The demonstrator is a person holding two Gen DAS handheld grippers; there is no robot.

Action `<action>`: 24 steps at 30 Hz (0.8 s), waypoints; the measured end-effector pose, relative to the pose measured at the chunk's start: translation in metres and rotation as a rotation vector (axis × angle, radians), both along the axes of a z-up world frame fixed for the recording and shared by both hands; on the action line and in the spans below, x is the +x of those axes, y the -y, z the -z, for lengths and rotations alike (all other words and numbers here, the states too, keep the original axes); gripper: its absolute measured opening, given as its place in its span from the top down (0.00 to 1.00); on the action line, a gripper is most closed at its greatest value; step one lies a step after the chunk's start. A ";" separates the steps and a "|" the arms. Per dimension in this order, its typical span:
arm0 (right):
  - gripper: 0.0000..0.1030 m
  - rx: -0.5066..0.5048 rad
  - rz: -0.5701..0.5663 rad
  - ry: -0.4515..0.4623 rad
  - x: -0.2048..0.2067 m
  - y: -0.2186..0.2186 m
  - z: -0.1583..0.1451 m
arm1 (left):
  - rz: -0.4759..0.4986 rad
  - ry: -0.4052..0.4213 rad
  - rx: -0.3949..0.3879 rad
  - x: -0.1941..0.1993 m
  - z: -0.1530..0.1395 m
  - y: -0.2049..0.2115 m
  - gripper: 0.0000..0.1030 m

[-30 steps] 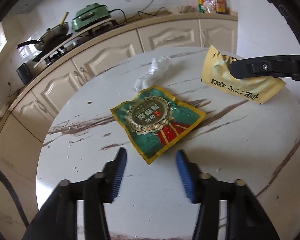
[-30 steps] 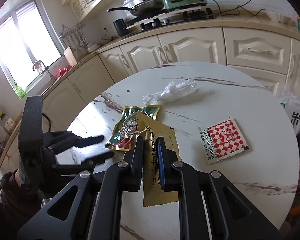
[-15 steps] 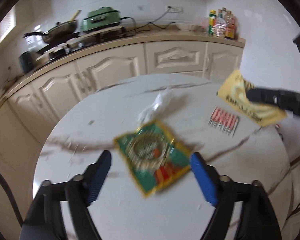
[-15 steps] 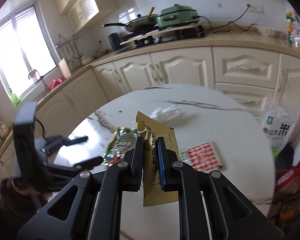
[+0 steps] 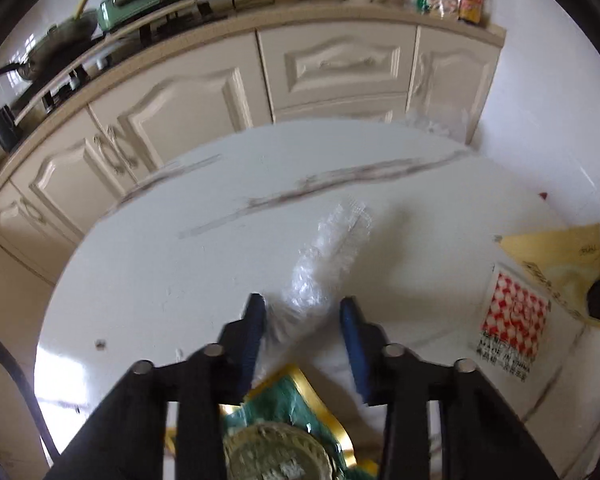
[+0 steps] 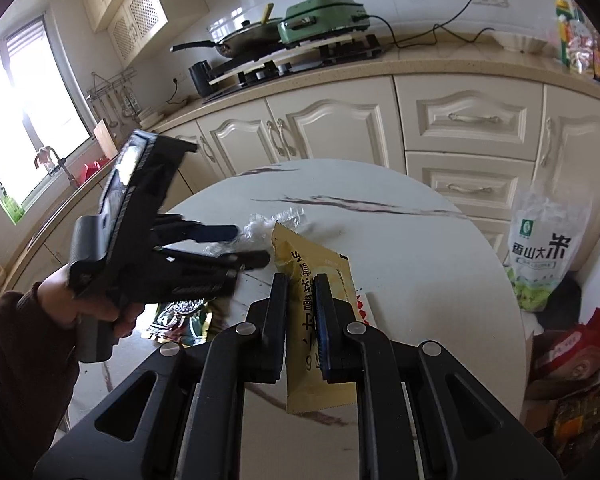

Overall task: Collect trash
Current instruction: 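Grasp the clear plastic wrapper with the left gripper and lift it, then carry wrapper and yellow package to the blue bin and open both grippers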

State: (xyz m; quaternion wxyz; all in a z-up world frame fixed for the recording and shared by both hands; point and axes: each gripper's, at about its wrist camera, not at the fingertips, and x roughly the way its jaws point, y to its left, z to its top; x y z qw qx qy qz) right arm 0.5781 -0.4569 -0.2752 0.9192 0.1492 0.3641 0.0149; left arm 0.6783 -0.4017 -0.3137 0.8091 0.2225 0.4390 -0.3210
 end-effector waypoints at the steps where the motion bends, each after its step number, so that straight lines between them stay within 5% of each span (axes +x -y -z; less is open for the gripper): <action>1: 0.87 0.001 -0.001 -0.003 0.002 0.001 0.002 | -0.004 -0.006 0.001 0.002 0.000 0.000 0.88; 7: 0.87 0.006 -0.005 -0.001 0.002 0.000 0.004 | -0.023 -0.005 -0.126 -0.014 -0.018 -0.021 0.92; 14: 0.87 -0.012 -0.034 0.034 -0.012 -0.034 -0.022 | -0.029 0.061 -0.266 -0.085 -0.072 -0.091 0.92; 19: 0.87 -0.043 -0.100 0.090 -0.025 -0.092 -0.057 | -0.106 0.132 -0.350 -0.155 -0.109 -0.183 0.92; 24: 0.87 -0.061 -0.242 0.153 -0.033 -0.197 -0.090 | -0.223 0.194 -0.375 -0.229 -0.127 -0.284 0.92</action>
